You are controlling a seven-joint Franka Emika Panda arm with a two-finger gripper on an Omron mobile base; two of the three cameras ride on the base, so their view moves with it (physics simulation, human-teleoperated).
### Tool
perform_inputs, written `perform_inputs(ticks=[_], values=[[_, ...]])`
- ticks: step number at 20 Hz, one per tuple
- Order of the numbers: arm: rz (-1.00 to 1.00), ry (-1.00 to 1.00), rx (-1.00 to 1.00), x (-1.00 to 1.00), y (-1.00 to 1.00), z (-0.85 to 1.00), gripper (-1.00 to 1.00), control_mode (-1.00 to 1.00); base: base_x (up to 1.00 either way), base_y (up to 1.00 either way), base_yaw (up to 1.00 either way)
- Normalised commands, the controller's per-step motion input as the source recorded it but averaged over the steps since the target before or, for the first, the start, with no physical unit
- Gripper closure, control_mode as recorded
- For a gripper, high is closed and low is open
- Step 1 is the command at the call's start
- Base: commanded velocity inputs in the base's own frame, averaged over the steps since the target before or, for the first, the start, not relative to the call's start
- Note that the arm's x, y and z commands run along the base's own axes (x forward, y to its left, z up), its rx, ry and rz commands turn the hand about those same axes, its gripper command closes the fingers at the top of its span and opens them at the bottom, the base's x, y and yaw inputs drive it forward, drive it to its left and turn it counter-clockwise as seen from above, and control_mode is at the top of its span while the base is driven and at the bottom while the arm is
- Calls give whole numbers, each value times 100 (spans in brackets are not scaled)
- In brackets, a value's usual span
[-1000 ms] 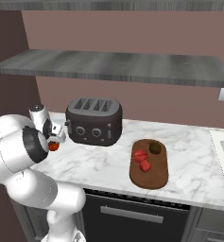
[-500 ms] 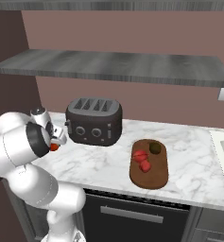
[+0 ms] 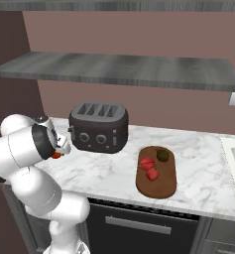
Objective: Place the avocado, onion, tomato, and bell pepper on the cutting board.
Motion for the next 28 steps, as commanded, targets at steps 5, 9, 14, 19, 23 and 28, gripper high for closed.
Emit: perform_inputs(ticks=[5,9,14,19,23,28], values=[[-2,0,-1,3,0,-13,-100,-100,0,0,0],[-2,0,-1,3,0,-13,100,-100,0,0,0],[-2,0,-2,2,0,-7,100,-100,0,0,0],[-4,-3,0,-9,-4,6,100,-100,0,0,0],[-10,-3,0,-51,-28,34,100,-100,0,0,0],[-13,-4,0,-71,-26,77,100,-100,0,0,0]])
